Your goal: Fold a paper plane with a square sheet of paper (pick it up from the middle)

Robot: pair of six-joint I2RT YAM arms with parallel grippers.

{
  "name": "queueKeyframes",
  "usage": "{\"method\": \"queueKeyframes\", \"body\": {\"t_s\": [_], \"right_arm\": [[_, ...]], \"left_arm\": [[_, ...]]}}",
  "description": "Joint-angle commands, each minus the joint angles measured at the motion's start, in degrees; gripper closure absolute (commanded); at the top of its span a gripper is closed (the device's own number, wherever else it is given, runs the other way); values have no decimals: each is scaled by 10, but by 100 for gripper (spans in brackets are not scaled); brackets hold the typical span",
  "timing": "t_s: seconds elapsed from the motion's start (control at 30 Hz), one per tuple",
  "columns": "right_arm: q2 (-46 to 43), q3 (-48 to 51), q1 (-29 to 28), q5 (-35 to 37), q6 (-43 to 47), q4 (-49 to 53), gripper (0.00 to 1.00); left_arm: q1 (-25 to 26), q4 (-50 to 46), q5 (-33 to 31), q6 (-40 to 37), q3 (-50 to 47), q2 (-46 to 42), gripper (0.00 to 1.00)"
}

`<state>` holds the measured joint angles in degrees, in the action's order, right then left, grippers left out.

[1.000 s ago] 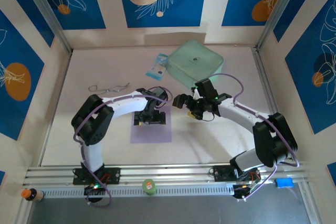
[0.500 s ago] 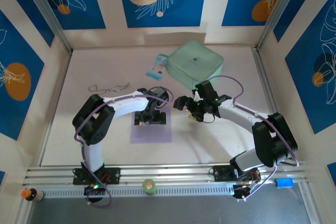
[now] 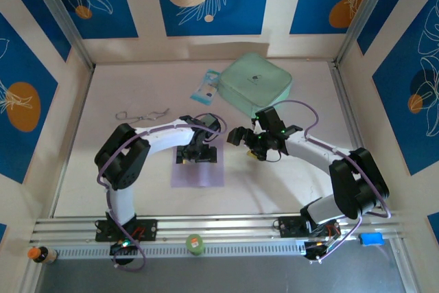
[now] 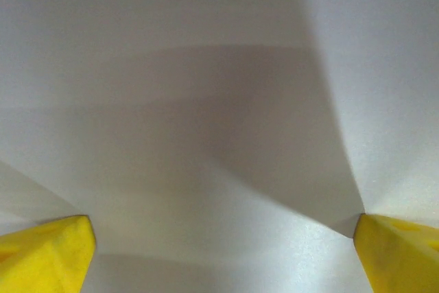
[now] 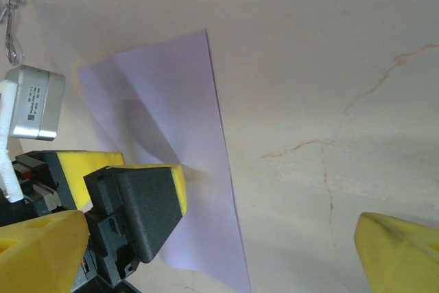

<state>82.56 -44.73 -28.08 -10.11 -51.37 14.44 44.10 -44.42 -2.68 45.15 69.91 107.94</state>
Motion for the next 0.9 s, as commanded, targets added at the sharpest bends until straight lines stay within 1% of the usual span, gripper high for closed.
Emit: {"method": "queueKeyframes", "body": {"t_s": [0.0,0.13,0.3,0.37,0.47,0.53,0.63,0.7,0.87], "right_arm": [[-13,12,2,5,-12,0,0],[-10,12,2,5,-14,-2,0],[-12,13,2,6,-14,-1,0],[-16,15,2,6,-14,-4,0],[-30,24,2,26,-21,-4,0],[-42,29,2,36,-22,-4,0],[-59,34,3,54,-25,3,0],[-66,36,3,63,-26,9,0],[-81,38,3,94,-35,26,0]], "left_arm": [[8,21,2,6,-21,27,4],[9,23,1,5,-21,24,5],[10,32,3,0,-25,17,9],[11,48,14,-10,-30,11,16],[12,70,29,-19,-36,1,27],[12,77,34,-22,-38,-4,31],[13,84,36,-23,-42,-12,33],[13,91,37,-24,-46,-20,38],[14,123,45,-27,-61,-46,48]]}}
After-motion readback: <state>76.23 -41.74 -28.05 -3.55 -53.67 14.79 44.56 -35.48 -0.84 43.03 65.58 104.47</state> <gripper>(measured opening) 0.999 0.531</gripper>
